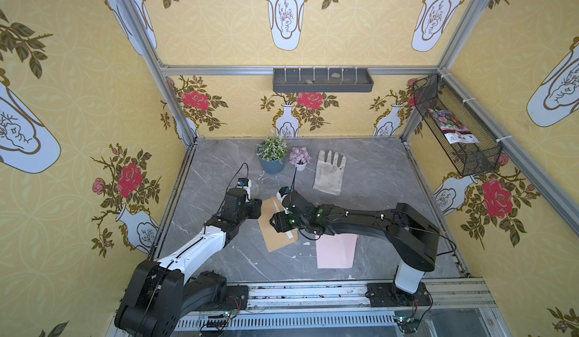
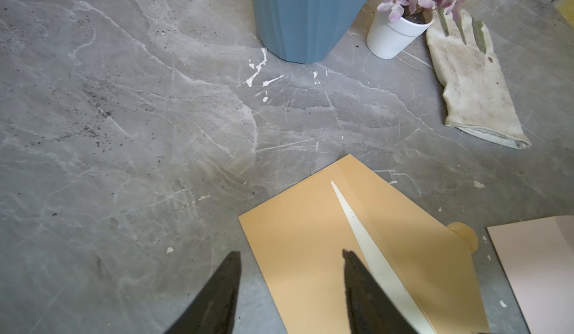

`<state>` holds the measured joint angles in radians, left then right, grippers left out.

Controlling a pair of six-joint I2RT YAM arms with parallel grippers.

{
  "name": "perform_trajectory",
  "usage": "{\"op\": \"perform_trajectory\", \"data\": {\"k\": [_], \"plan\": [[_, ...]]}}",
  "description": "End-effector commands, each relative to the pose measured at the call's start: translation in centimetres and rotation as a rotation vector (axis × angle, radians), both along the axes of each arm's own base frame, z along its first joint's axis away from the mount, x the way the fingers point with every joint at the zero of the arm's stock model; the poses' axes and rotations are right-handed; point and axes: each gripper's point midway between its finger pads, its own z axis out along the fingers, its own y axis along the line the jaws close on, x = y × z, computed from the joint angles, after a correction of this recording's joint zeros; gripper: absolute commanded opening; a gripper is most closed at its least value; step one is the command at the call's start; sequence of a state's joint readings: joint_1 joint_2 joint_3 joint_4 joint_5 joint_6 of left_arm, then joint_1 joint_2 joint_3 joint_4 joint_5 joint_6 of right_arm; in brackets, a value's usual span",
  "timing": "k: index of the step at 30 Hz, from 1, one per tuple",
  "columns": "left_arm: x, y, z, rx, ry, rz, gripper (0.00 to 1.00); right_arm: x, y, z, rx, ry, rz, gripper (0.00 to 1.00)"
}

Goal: Take the letter paper out of the envelope
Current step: Move the envelope to the center of the board, then pick up the envelope from the center of the board.

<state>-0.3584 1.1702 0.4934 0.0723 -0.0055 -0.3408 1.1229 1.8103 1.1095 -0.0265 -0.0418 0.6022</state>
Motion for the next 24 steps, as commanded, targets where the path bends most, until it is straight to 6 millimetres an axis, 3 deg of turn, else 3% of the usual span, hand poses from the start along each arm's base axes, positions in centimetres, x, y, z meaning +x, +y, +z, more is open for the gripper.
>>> {"op": "perform_trajectory", "data": {"k": [1,4,8,14,24], "plan": [[-0.1,-0.3,0.0,-0.007,0.007,-0.017,0.51,0.5,-1.3,-1.9,-0.021,0.047,-0.013,0.65],[-0.3,0.0,0.4,-0.008,-0.012,-0.008,0.52,1.3,-2.9,-2.1,0.034,0.085,-0.067,0.66],[-0.4,0.0,0.6,-0.013,-0.024,-0.004,0.54,1.3,-4.6,-2.0,-0.021,0.061,-0.104,0.66],[-0.2,-0.1,0.3,-0.011,-0.008,-0.009,0.55,0.7,-5.2,-2.3,-0.065,0.046,-0.107,0.67],[-0.1,0.0,0.2,-0.004,-0.011,-0.003,0.55,2.1,-6.9,-3.2,-0.079,0.031,-0.149,0.67]]}}
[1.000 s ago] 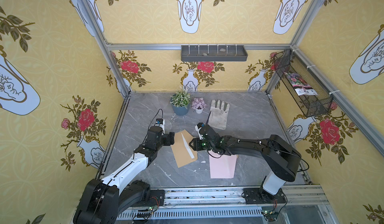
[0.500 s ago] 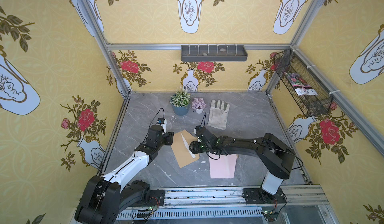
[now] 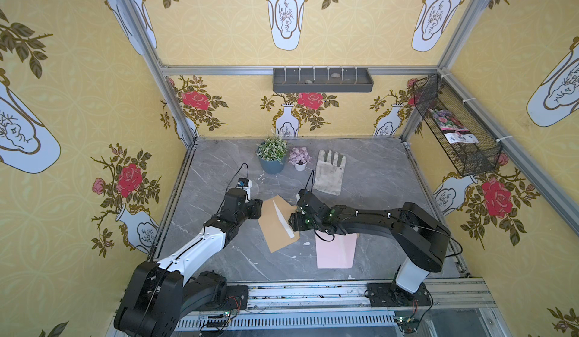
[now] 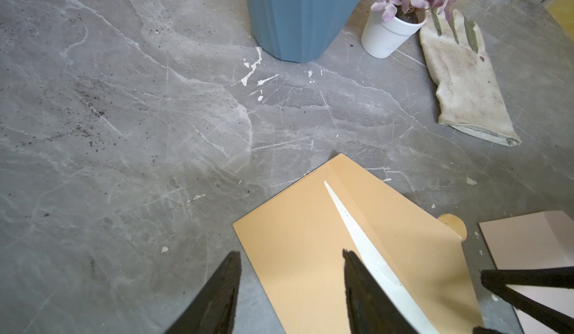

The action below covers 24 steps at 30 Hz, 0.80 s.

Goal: Take the letter paper out of the envelope
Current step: Pick up the envelope from the center of the board.

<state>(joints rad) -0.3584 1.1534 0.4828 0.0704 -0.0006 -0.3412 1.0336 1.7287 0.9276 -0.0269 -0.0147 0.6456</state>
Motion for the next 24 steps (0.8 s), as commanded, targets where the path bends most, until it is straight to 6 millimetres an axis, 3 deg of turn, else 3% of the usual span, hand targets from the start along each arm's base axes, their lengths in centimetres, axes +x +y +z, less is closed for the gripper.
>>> {"op": "perform_trajectory", "data": {"k": [1,5,7,10,13,16,24], "plan": [[0.2,0.0,0.1,0.001,-0.007,-0.001,0.55,0.8,-0.1,0.0,0.016,-0.019,-0.008,0.67],[0.2,-0.1,0.0,0.003,-0.004,-0.003,0.55,1.2,1.1,-0.4,0.086,0.004,0.008,0.64],[0.2,0.0,0.1,0.007,-0.005,0.0,0.55,1.4,1.7,-0.6,0.105,0.01,0.014,0.57],[0.1,0.1,0.1,0.01,-0.007,0.003,0.55,1.5,2.3,-0.7,0.124,0.015,0.013,0.26],[0.1,0.2,0.2,0.01,-0.013,0.005,0.55,1.9,2.4,-0.3,0.149,0.019,0.011,0.08],[0.0,0.2,0.4,0.007,-0.017,0.004,0.55,2.0,2.6,1.3,0.215,0.018,0.018,0.0],[-0.1,-0.1,1.0,-0.019,-0.047,-0.01,0.52,2.8,1.4,8.2,0.322,-0.07,0.034,0.0]]}}
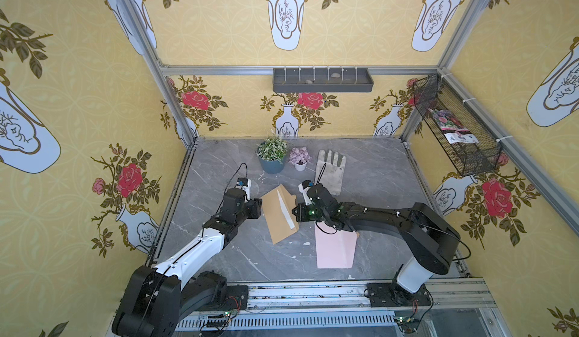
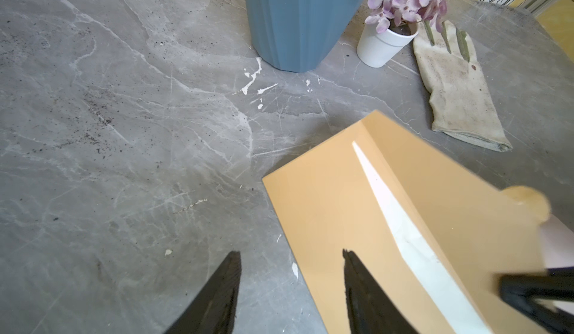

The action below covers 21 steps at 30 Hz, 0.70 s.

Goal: Take the letter paper out of the envelope
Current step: Pick up the envelope from the center of the board.

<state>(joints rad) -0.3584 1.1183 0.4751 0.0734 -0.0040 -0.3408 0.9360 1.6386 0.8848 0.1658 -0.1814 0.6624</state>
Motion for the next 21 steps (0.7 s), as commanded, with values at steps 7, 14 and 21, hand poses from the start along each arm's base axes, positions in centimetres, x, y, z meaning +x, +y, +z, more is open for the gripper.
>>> {"op": "perform_trajectory", "data": {"k": [7,14,21], "plan": [[-1.0,-1.8,2.9,-0.139,-0.165,-0.098,0.58,-0.1,-1.4,9.2,0.106,-0.156,0.031,0.0],[-3.4,-3.7,6.9,-0.294,-0.34,-0.237,0.77,-1.5,-2.5,14.6,0.185,-0.23,0.062,0.0],[-4.5,-4.1,8.0,-0.405,-0.39,-0.253,0.87,-2.1,-2.3,15.9,0.216,-0.251,0.09,0.0]]}}
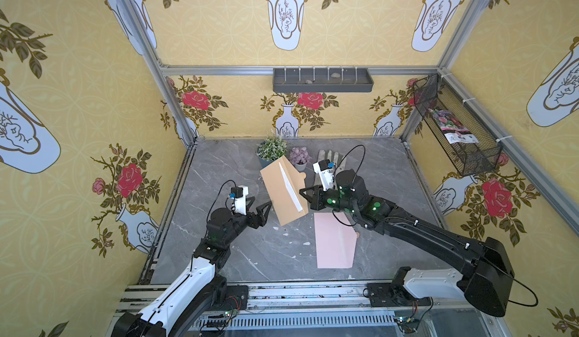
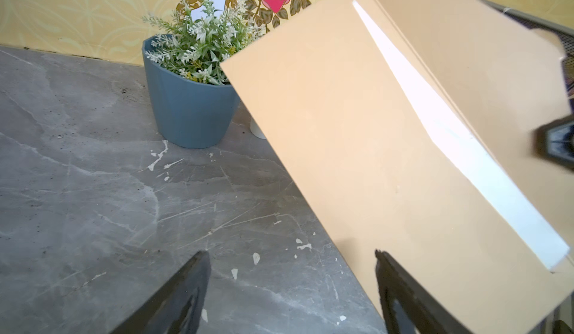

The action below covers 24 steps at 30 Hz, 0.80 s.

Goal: Take the letter paper out of the envelope
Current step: Pick up the envelope from the center of the board.

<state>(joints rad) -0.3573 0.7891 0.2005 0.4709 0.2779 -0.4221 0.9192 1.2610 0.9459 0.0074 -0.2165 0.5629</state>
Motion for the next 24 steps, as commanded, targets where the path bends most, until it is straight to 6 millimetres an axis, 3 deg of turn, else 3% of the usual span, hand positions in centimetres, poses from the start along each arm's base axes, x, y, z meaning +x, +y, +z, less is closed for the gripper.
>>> {"op": "perform_trajectory", "data": {"k": [1,10,15,24], "plan": [[-0.4,-0.7,1.5,-0.085,-0.045,-0.041,0.87,-0.4,0.5,0.8,0.019,-0.023,0.035,0.0],[-0.9,-2.5,1.9,-0.093,-0.038,-0.158,0.81,-1.1,1.8,1.0,0.067,-0.045,0.114,0.0],[-0.7,-2.6,1.7,-0.095,-0.027,-0.161,0.79,-1.4,1.9,1.3,0.083,-0.047,0.129,0.0],[-0.7,-2.4,1.9,-0.101,-0.034,-0.147,0.69,-1.2,2.2,-0.3,0.065,-0.025,0.13,0.0]]}}
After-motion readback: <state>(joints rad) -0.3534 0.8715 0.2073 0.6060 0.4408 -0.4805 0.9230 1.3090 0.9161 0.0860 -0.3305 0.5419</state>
